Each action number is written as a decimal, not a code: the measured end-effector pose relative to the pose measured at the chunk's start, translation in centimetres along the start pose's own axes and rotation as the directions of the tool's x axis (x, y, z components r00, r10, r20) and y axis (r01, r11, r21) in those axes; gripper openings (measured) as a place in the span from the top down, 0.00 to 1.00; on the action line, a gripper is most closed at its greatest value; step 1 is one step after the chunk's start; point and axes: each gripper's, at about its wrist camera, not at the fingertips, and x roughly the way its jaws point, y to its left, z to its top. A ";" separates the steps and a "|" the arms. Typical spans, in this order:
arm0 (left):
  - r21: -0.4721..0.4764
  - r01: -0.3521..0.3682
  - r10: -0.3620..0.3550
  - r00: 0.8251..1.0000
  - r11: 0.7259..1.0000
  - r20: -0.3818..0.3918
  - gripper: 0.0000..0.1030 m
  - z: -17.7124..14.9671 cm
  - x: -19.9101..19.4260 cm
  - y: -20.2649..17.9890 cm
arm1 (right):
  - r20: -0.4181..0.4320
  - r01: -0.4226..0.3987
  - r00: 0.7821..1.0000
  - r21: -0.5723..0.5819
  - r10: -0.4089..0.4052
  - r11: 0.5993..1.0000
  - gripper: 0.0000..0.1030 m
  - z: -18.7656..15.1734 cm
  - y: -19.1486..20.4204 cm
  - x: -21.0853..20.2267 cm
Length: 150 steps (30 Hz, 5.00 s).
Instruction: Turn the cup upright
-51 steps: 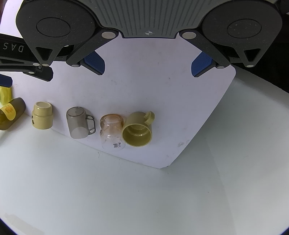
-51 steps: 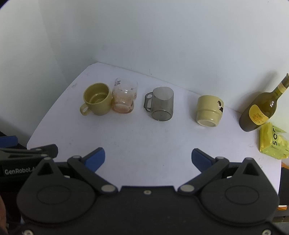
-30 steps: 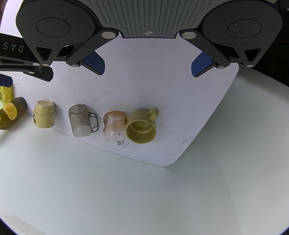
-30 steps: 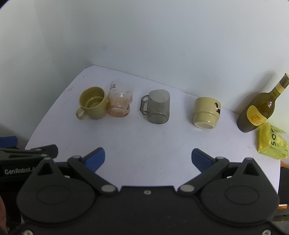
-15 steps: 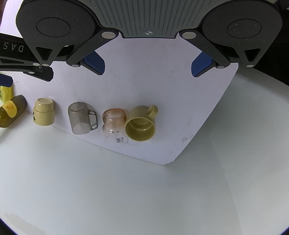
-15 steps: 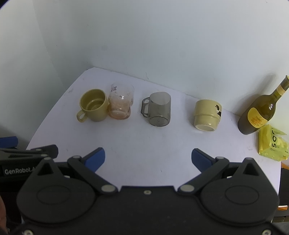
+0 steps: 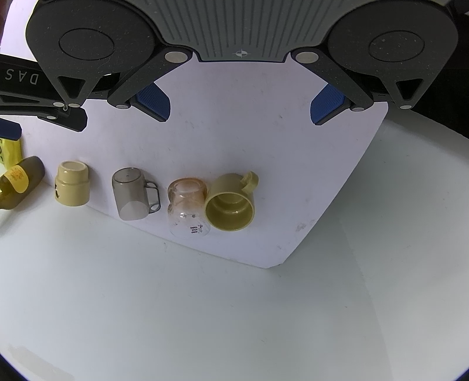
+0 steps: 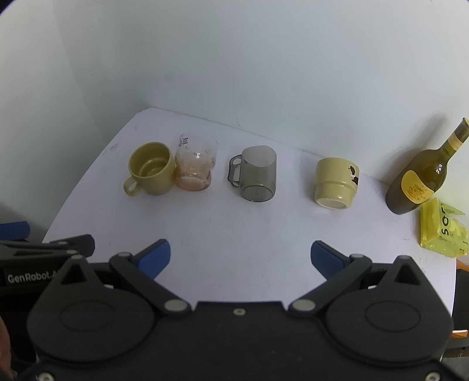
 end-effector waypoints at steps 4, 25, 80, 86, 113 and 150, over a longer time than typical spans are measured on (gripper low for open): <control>-0.002 -0.002 0.002 1.000 1.000 -0.002 0.00 0.0 0.1 0.0 | 0.000 -0.002 1.000 -0.001 0.002 1.000 0.00 0.0 -0.1 0.1; -0.012 0.005 -0.006 1.000 1.000 -0.030 0.00 -1.3 0.4 -0.8 | -0.029 -0.018 0.999 0.006 0.018 1.000 0.00 -1.0 -0.7 0.4; -0.204 -0.115 0.103 0.992 0.972 -0.067 0.00 -3.7 -1.3 1.3 | -0.219 -0.144 0.962 0.110 0.166 0.983 0.34 -0.2 -5.4 20.0; -0.135 -0.031 0.025 0.999 0.990 -0.044 0.00 -4.3 -0.6 0.4 | -0.255 -0.155 0.947 0.166 0.194 0.974 0.33 -3.3 -5.5 17.8; -0.066 -0.021 0.025 0.999 0.998 0.049 0.00 -5.8 -2.6 2.0 | -0.281 -0.191 0.930 0.183 0.238 0.964 0.41 -4.2 -2.5 14.3; 0.233 0.102 -0.079 0.991 0.967 -0.104 0.06 -10.5 11.4 -13.4 | -0.183 -0.024 0.975 0.470 0.124 0.882 0.35 -12.7 -21.3 4.7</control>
